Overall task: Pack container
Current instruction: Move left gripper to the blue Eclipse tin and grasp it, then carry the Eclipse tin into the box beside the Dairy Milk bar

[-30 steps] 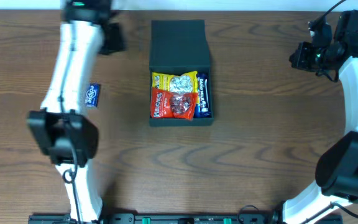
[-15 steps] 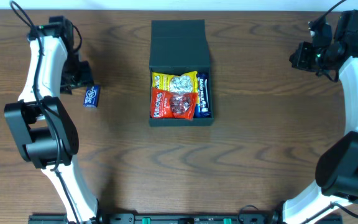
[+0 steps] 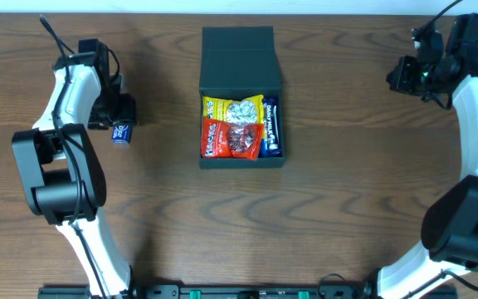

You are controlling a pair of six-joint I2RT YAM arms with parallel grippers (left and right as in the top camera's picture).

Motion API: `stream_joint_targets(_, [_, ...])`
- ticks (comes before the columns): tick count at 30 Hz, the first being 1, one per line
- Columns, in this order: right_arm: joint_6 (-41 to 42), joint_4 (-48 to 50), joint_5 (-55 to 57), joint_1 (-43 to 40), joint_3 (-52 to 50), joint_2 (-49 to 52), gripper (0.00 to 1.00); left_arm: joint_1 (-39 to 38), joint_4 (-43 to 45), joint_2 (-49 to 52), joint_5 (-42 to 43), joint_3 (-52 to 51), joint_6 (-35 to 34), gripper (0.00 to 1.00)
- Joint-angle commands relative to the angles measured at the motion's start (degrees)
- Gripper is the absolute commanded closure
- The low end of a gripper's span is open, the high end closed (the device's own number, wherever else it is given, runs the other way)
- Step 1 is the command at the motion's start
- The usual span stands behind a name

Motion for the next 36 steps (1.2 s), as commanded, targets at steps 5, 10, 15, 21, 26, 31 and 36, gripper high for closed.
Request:
stream_joint_targets(5, [0.8,0.2,0.2,-0.3,0.4,0.3,0.96,-0.1,6.7,-0.7,0.4,-4.1,2.1,0.30])
stream_joint_targets(10, [0.8,0.2,0.2,-0.3,0.4,0.3,0.96,-0.1,12.6,-0.7,0.4,-5.7,4.9,0.29])
stream_joint_targets(15, [0.8,0.3,0.2,-0.3,0.4,0.3,0.95,-0.1,14.3,-0.7,0.4,-5.8,5.5,0.33])
stream_joint_targets(21, [0.8,0.8,0.2,-0.3,0.4,0.3,0.94,-0.1,14.4,-0.6,0.5,-5.9,5.5,0.42])
stream_joint_targets(26, [0.8,0.7,0.2,-0.3,0.4,0.3,0.94,-0.1,15.0,-0.6,0.5,-6.8,5.5,0.51])
stream_joint_targets(31, [0.8,0.5,0.2,-0.3,0.4,0.3,0.94,-0.1,15.0,-0.6,0.4,-6.9,5.5,0.60])
stream_joint_targets(36, [0.8,0.2,0.2,-0.3,0.4,0.3,0.94,-0.2,14.8,-0.6,0.5,-6.8,3.8,0.84])
